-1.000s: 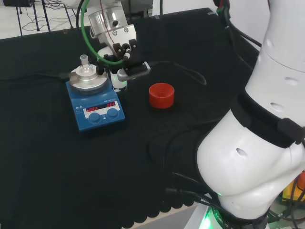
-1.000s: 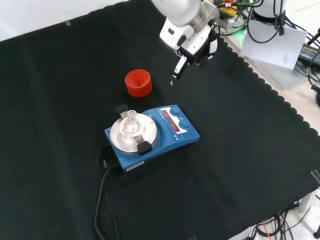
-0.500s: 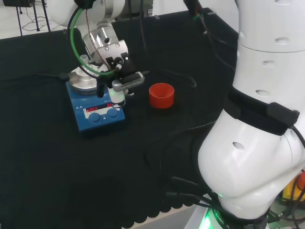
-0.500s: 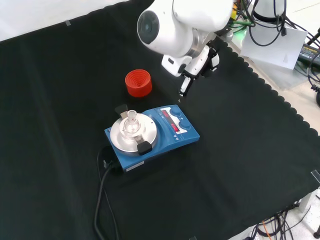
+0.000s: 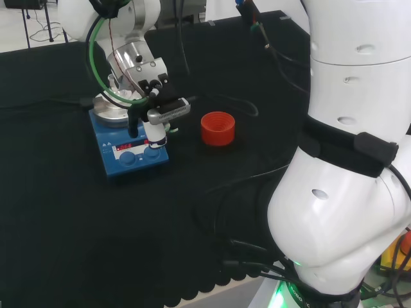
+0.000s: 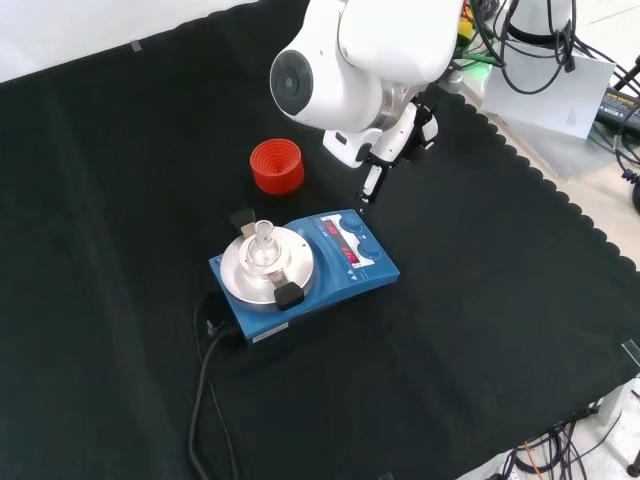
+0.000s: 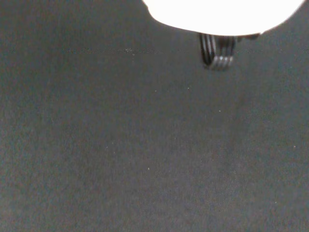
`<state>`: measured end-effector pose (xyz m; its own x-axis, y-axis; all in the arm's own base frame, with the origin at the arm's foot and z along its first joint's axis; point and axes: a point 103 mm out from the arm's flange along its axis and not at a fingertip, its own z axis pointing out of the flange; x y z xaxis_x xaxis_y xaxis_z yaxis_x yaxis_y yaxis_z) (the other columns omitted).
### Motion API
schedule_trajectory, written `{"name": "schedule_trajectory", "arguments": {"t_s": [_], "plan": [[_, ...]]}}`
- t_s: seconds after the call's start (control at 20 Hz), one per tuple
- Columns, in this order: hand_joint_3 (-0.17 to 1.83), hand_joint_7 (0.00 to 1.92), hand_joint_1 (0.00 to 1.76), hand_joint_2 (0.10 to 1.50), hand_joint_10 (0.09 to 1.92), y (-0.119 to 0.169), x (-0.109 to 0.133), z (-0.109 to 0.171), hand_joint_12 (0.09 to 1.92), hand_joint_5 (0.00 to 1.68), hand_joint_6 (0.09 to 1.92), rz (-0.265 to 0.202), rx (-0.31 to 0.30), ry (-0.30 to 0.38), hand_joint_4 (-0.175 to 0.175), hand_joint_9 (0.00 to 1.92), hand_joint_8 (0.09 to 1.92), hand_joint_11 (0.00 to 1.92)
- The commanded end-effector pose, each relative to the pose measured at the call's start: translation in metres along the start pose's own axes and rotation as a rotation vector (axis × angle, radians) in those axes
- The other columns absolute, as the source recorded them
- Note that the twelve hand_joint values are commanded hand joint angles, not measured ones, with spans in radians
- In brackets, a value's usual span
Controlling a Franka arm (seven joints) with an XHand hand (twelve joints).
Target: Turn on the heater.
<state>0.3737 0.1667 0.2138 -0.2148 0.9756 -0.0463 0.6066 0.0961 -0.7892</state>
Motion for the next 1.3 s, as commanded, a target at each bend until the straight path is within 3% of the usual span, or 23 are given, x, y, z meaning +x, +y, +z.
{"name": "schedule_trajectory", "arguments": {"t_s": [0.05, 0.65, 1.3], "plan": [[1.23, 1.48, 1.47, 0.53, 1.58, 0.008, 0.005, 0.002, 1.43, 0.21, 0.09, -0.025, 0.013, -0.009, -0.027, 1.66, 1.89, 1.40], [1.23, 1.48, 1.47, 0.53, 1.58, 0.023, 0.013, 0.005, 1.43, 0.20, 0.09, -0.056, 0.039, -0.019, -0.025, 1.66, 1.89, 1.40], [1.24, 1.48, 1.47, 0.53, 1.58, 0.036, 0.011, 0.009, 1.44, 0.20, 0.09, -0.059, 0.063, -0.021, -0.024, 1.66, 1.89, 1.40]]}}
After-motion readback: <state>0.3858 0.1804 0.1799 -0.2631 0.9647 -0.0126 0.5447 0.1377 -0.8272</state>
